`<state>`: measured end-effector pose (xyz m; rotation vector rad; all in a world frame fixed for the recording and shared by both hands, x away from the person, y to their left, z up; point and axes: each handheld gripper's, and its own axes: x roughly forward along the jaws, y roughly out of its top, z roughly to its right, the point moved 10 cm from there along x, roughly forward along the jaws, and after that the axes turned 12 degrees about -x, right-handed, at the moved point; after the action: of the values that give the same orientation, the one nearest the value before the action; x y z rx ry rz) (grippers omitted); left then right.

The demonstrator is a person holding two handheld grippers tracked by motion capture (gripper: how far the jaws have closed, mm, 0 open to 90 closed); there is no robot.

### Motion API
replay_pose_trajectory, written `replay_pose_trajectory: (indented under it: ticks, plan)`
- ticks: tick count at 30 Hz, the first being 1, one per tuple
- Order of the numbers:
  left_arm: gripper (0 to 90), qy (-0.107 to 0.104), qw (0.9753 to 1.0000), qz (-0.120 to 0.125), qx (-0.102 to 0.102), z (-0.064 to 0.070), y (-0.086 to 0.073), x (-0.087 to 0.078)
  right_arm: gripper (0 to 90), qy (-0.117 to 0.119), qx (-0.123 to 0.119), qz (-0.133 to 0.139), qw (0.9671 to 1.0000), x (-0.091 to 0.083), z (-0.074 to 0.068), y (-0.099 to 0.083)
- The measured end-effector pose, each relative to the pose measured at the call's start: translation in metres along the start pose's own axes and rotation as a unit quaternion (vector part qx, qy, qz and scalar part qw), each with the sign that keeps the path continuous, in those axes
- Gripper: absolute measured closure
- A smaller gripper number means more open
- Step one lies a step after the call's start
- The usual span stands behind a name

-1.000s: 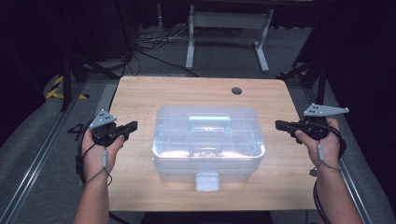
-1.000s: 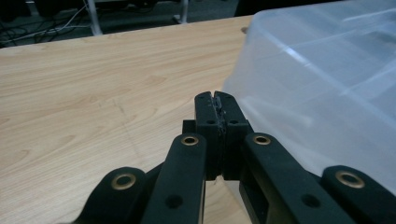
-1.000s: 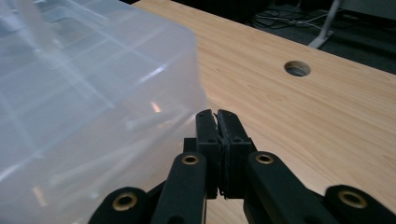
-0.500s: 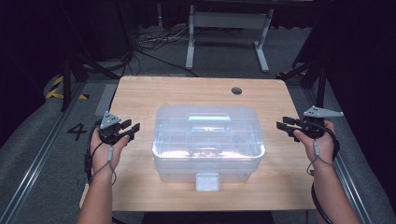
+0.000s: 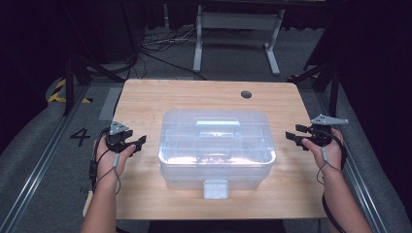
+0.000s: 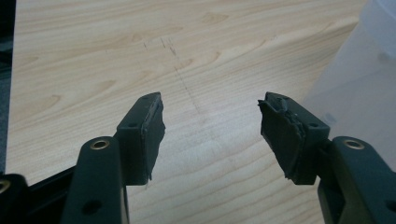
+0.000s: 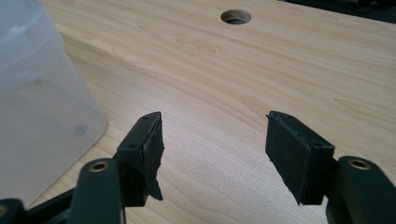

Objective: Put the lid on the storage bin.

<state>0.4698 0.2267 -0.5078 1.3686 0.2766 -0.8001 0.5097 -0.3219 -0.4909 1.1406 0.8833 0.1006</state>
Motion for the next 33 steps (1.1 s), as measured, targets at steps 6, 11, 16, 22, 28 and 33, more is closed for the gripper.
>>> replay_pose_trajectory:
  ticks: [6,11,16,22,28,33]
  plan:
    - [36.3,0.004,0.9990,-0.042,0.012,-0.002,-0.015,0.004,34.2,0.012,-0.009,-0.013,0.9998,0.012,-0.004,-0.012]
    - [35.6,-0.002,0.9977,-0.066,0.017,-0.001,-0.024,0.005,33.2,0.019,-0.008,-0.016,0.9997,0.018,-0.007,-0.019]
    - [35.1,-0.006,0.9962,-0.085,0.018,-0.002,-0.034,0.006,30.9,0.030,-0.019,-0.027,0.9990,0.027,-0.014,-0.027]
    - [34.4,-0.014,0.9944,-0.101,0.026,-0.003,-0.044,0.006,27.6,0.035,-0.034,-0.036,0.9982,0.039,-0.022,-0.039]
    - [34.2,-0.018,0.9935,-0.107,0.033,-0.004,-0.051,0.006,24.1,0.039,-0.042,-0.054,0.9969,0.046,-0.030,-0.049]
    - [33.6,-0.019,0.9926,-0.113,0.041,-0.004,-0.055,0.006,23.4,0.035,-0.046,-0.055,0.9968,0.046,-0.030,-0.050]
